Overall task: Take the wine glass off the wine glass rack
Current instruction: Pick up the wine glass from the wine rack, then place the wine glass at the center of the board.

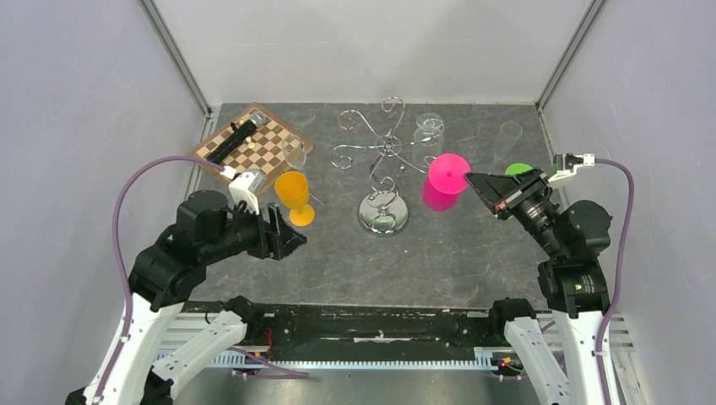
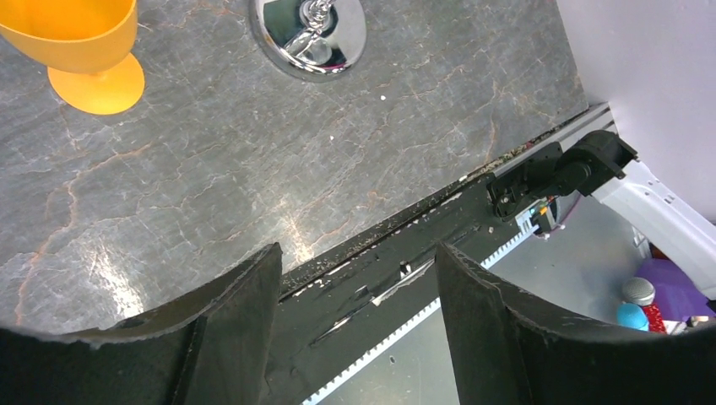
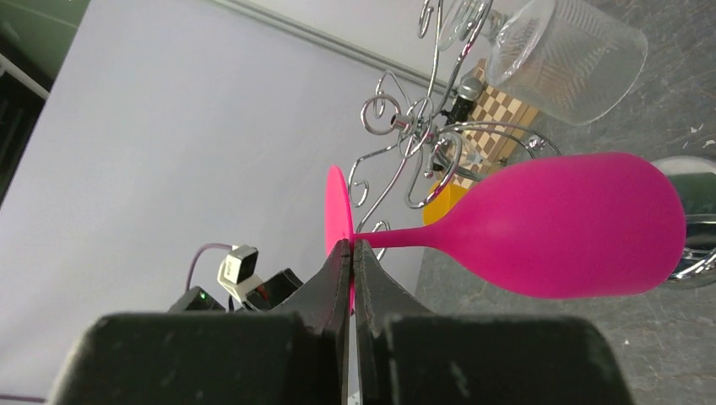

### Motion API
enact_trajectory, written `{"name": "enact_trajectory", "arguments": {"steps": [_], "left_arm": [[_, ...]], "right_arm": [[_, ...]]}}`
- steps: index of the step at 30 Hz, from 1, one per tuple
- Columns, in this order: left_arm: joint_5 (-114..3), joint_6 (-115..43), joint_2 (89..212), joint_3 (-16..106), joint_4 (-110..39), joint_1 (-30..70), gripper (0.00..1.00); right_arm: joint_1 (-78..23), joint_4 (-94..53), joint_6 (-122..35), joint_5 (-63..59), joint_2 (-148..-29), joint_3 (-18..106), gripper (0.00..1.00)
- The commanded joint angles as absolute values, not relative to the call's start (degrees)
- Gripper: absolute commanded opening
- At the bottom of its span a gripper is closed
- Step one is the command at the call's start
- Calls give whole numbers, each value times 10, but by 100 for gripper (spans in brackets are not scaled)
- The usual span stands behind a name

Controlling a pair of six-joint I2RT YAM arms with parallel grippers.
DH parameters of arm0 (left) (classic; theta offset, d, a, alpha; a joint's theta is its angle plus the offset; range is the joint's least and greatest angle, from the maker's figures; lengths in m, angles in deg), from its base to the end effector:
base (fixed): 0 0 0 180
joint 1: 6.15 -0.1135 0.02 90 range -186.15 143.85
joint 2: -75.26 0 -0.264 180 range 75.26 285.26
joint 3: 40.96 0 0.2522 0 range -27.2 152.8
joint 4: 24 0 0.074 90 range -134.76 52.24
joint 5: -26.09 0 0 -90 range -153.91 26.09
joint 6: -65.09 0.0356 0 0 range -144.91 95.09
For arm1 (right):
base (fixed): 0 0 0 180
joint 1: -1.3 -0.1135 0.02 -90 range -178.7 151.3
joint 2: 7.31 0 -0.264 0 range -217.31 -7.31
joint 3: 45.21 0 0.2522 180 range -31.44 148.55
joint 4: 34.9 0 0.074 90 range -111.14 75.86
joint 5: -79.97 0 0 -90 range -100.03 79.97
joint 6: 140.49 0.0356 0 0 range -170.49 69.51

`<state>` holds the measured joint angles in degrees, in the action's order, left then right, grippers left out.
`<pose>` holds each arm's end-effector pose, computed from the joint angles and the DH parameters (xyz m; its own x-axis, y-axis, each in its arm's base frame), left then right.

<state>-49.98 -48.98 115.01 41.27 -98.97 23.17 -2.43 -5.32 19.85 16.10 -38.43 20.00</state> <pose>0.0783 -0.0538 0.3943 -0.6937 -0.0644 -0.7174 0.4046 0.7892 -0.4621 0.1072 0.0227 0.3996 -0.4412 0.8185 -0.3680 -0.2409 0.2870 0.9271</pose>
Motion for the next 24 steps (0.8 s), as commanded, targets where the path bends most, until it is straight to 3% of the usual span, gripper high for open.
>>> {"name": "enact_trajectory", "arguments": {"steps": [1,6,24], "left_arm": [[-479,-529,1150,430,-974,230,75],[-471,-542,1150,431,-974,230,80],[-411,-606,1148,410,-945,231,80]], "right_arm": [[-22,-67,149,219,-379,196,0],[-22,-68,115,259,-365,175,0],[-74,-145,16,362,-339,70,0]]}}
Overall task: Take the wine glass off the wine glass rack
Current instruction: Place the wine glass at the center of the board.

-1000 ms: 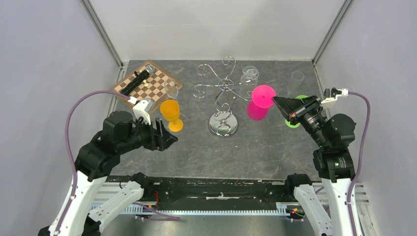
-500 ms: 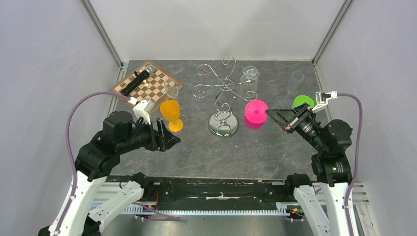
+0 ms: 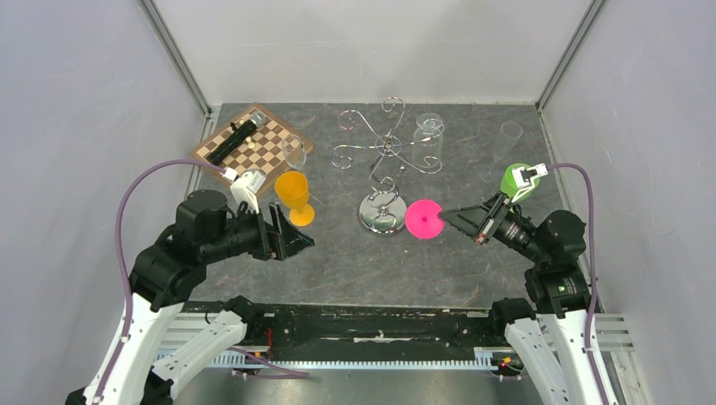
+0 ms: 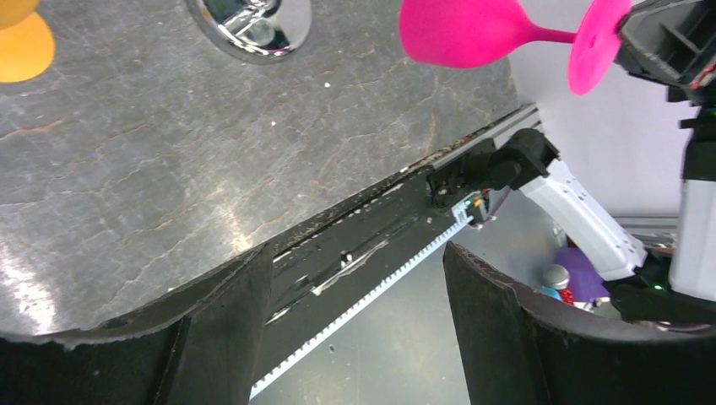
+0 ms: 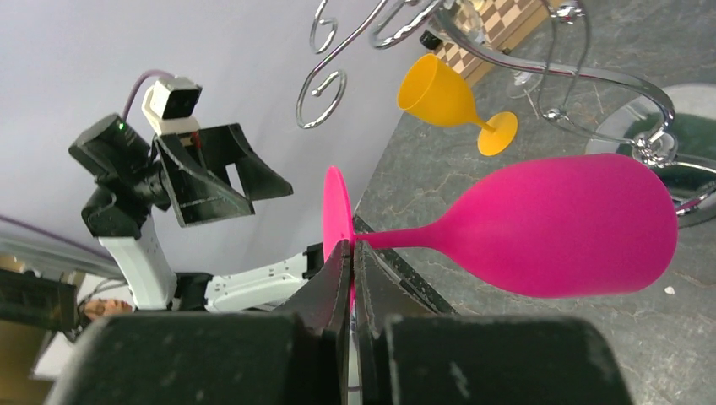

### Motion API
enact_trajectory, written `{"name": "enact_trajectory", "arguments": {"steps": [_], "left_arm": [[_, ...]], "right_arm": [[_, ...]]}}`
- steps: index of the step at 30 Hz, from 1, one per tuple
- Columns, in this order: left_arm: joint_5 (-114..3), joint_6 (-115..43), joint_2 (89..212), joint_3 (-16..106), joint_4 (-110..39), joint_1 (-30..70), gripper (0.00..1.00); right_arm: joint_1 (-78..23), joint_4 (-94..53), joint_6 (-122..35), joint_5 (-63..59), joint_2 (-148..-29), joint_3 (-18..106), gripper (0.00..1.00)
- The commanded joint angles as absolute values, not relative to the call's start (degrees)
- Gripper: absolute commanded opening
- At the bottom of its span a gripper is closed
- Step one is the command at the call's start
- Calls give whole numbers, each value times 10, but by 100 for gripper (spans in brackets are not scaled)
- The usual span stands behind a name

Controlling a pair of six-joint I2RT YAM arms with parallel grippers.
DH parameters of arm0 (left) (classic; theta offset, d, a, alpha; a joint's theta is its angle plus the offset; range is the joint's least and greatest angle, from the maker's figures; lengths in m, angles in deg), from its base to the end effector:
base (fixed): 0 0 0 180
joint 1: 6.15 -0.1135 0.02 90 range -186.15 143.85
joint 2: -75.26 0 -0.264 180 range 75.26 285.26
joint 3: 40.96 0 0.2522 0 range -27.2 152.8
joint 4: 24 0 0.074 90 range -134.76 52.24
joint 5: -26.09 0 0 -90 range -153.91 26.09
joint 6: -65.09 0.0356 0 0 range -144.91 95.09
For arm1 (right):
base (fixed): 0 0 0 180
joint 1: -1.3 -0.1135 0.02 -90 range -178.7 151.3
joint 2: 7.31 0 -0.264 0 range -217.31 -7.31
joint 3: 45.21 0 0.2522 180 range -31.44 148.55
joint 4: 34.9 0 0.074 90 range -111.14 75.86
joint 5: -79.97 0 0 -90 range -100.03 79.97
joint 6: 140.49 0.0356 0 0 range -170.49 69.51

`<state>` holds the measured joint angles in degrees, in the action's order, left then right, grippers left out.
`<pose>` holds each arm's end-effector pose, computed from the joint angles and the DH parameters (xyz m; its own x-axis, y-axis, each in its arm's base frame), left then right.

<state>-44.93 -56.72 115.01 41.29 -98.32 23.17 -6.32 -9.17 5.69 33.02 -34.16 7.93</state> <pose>0.0767 -0.0563 0.3959 -0.7618 -0.1439 -0.6317 0.3560 0.7217 -0.5936 0.1064 0.0388 0.3454 -0.6372 0.5273 -0.5621 -0.4386 0.3517 0.8270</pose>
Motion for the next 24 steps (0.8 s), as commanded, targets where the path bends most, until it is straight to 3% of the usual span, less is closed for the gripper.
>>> {"name": "enact_trajectory", "arguments": {"steps": [1,10,24], "left_arm": [[-400,-613,1147,405,-937,230,80],[-355,-664,1139,368,-896,230,80],[-317,-777,1117,302,-835,230,81]], "right_arm": [[-78,-148,12,365,-339,66,0],[-130,-181,-27,368,-353,42,0],[-374,-267,-97,235,-423,38,0]]}}
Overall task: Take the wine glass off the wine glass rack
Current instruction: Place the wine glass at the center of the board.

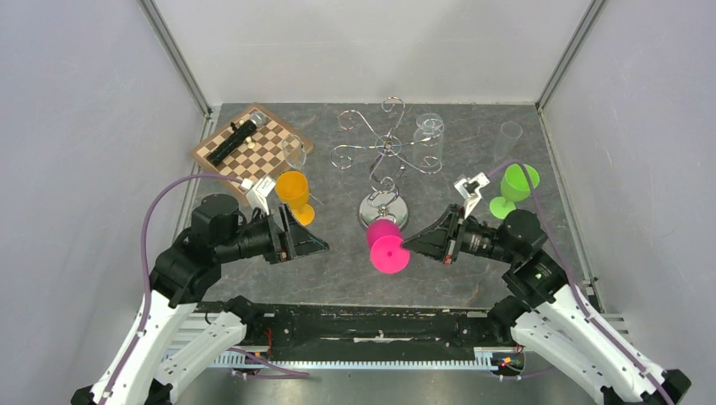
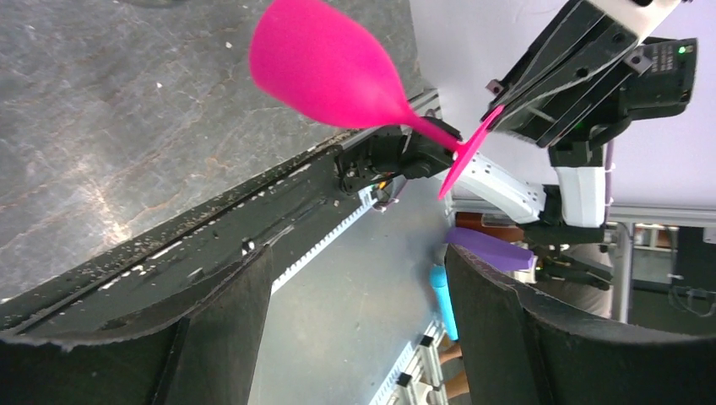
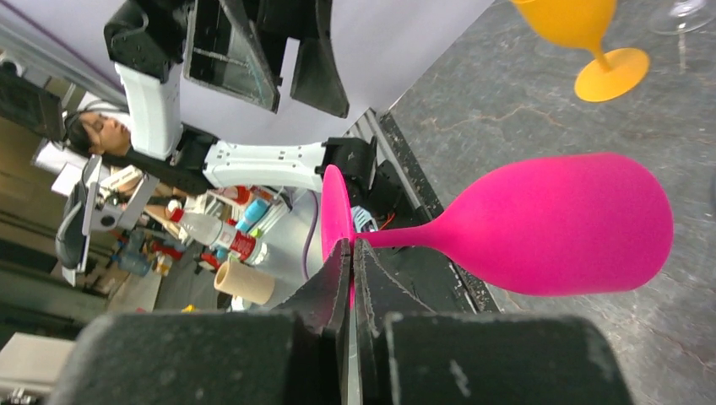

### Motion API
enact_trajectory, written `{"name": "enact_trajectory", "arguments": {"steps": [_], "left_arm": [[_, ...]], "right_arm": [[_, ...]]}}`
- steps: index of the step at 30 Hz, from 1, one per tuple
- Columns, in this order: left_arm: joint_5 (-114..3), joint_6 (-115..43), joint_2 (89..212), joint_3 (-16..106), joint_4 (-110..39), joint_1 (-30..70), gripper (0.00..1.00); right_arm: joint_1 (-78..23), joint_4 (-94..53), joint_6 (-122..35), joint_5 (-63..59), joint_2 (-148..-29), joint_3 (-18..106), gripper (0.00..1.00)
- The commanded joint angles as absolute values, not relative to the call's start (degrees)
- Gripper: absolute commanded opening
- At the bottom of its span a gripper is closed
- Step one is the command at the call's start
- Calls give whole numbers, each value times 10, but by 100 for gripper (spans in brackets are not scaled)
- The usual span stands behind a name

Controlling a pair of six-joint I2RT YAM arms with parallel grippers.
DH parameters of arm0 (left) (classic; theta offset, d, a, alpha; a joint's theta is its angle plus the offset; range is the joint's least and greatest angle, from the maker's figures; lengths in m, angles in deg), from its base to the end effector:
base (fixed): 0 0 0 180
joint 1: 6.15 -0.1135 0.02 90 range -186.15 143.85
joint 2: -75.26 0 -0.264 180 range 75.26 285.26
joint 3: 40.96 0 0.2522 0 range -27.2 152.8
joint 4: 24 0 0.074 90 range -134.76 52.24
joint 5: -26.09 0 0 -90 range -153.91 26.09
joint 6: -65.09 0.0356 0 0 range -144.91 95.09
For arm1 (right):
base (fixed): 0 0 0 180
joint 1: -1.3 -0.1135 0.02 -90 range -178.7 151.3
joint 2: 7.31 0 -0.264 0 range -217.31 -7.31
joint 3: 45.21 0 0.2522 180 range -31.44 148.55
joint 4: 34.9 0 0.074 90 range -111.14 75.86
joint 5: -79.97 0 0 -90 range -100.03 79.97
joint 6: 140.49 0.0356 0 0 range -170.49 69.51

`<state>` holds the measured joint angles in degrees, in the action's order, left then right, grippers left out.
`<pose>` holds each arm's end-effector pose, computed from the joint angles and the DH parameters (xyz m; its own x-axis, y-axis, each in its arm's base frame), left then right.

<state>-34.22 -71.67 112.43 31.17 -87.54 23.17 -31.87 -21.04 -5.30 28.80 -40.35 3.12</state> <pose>0.0859 -0.0685 0.3673 -0.8719 -0.2361 -0.4290 0.2474 0.5436 -0.8020 0.1080 0.0973 0.3265 -0.6599 0.2289 -0.7156 -0.6850 0.2082 0.6982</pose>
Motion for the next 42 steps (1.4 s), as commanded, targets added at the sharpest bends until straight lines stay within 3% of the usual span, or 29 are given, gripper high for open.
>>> {"name": "enact_trajectory", "arguments": {"steps": [1,15,42], "left_arm": [[-315,-783,1116,300,-834,231,81],[-277,-873,1079,235,-785,231,81],[-226,-934,1039,180,-736,230,82]], "right_arm": [[-390,-268,-107,220,-429,41,0],[-595,-305,-252,71,-521,91,0],[-848,-428,-562,-154,-623,129,0]]}}
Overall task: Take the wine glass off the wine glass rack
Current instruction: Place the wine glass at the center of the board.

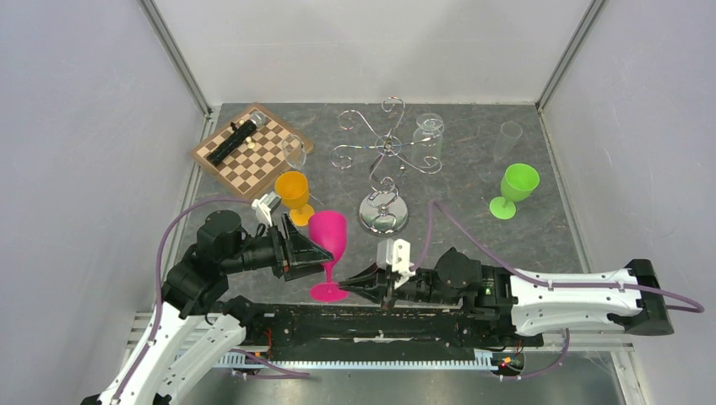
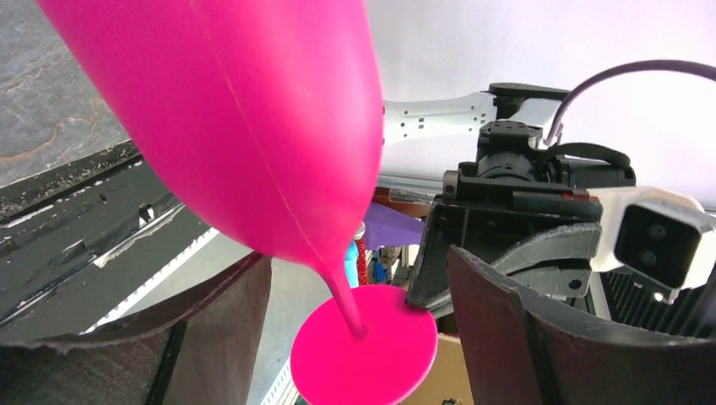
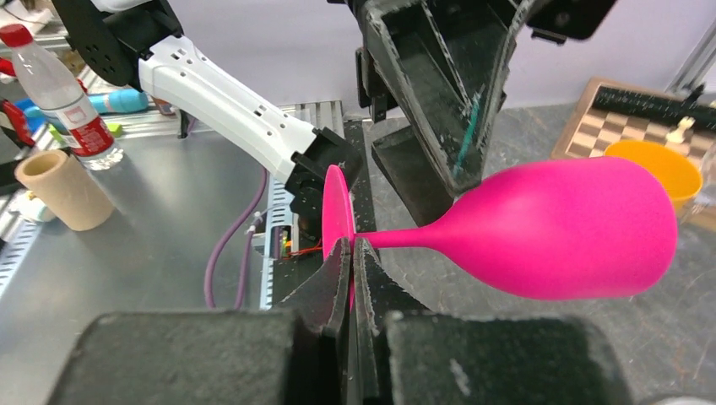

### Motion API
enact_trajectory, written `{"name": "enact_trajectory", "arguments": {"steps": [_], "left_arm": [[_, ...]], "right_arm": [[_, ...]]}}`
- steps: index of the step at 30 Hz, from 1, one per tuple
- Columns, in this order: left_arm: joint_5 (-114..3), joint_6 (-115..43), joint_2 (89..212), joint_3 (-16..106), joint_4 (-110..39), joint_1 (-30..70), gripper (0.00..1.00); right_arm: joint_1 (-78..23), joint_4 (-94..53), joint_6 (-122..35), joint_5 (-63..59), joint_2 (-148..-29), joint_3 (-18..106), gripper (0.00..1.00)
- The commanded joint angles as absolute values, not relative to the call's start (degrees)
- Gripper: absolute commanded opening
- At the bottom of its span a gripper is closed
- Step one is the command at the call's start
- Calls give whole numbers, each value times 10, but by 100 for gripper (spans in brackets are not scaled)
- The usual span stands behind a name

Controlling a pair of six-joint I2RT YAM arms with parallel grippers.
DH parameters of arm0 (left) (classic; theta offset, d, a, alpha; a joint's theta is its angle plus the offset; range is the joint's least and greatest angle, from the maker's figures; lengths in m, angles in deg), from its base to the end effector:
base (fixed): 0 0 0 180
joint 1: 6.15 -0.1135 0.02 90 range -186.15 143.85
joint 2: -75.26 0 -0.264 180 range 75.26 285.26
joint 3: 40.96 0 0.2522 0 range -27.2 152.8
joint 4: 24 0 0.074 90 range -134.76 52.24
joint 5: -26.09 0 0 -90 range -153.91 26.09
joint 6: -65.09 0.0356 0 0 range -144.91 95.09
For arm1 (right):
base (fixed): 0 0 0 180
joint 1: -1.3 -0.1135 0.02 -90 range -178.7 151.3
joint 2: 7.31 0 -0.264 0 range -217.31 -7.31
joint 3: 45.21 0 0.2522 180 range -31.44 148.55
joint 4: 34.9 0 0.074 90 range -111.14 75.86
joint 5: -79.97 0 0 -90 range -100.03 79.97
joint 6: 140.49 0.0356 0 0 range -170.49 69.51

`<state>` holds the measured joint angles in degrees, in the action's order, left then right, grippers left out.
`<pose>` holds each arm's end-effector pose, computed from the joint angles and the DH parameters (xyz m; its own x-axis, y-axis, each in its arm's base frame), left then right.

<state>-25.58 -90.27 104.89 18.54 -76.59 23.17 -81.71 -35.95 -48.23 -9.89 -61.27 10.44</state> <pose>0.0792 -0.0698 0.3303 -0.9429 -0.2882 -0.1668 0.0620 0.3403 -0.9383 0.0274 0.2246 0.3396 -0.0333 0.0521 -0.9981 -0.9923 0.1173 0.0393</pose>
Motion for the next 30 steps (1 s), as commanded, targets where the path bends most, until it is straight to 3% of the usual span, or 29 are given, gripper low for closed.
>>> {"name": "enact_trajectory", "arguments": {"steps": [1,8,12,21,29,30], "left_arm": [[-225,-934,1037,179,-735,231,82],[-217,-930,1027,172,-724,230,80],[-210,-931,1023,168,-720,231,72],[-200,-928,1015,166,-721,231,43],[-193,-927,1008,165,-721,230,3],[-193,-926,1007,165,-722,230,2]], "right_arm": [[-855,-433,-572,-161,-627,130,0],[-894,-461,-643,-205,-666,147,0],[-902,-461,-666,-218,-690,165,0],[-913,-460,-689,-258,-707,181,0],[-924,-445,-689,-279,-714,191,0],[-924,-441,-686,-281,-714,192,0]]}}
